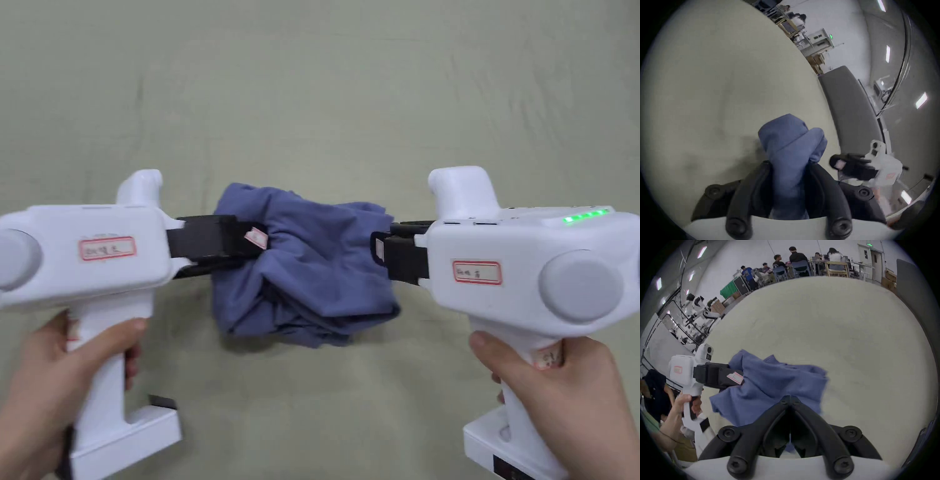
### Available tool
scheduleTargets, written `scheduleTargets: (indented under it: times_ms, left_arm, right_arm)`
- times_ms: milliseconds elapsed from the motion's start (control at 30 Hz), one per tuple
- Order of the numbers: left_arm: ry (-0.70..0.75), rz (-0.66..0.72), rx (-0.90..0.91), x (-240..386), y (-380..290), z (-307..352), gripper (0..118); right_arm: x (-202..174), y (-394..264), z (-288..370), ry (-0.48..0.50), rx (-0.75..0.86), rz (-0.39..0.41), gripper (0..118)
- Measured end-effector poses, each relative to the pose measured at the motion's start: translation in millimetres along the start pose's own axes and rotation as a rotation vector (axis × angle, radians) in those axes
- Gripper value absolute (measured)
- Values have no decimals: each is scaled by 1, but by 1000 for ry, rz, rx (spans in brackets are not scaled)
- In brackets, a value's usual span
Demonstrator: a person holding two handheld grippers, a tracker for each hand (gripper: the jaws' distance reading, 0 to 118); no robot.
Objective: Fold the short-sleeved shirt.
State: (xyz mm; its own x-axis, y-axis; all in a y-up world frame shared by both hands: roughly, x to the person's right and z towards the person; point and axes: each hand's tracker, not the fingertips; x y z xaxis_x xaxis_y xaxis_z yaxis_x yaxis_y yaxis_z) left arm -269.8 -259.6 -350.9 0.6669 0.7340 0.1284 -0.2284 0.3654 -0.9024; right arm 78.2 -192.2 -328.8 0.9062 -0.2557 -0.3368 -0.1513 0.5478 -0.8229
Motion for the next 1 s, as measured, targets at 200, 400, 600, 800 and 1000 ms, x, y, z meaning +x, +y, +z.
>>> scheduleTargets:
  times_ms: [200, 400, 600, 800, 1000]
  left_arm:
    - [300, -106, 23, -62, 50, 119, 28]
    - [595, -90, 14, -136, 86, 215, 28]
    - [663, -53, 49, -164, 81, 230, 39]
    - [935, -138, 135, -140, 66, 275, 102]
    - [901, -253, 394, -29, 40, 305, 0]
  right_arm:
    - [-49, 23, -2, 31, 33, 63, 2]
    - [-105, 37, -29, 79, 14, 132, 2]
    - [-137, 37, -45, 112, -14, 170, 2]
    - [-128, 32, -24, 95, 6, 176, 2]
    - [-88, 27, 30, 23, 101, 125, 2]
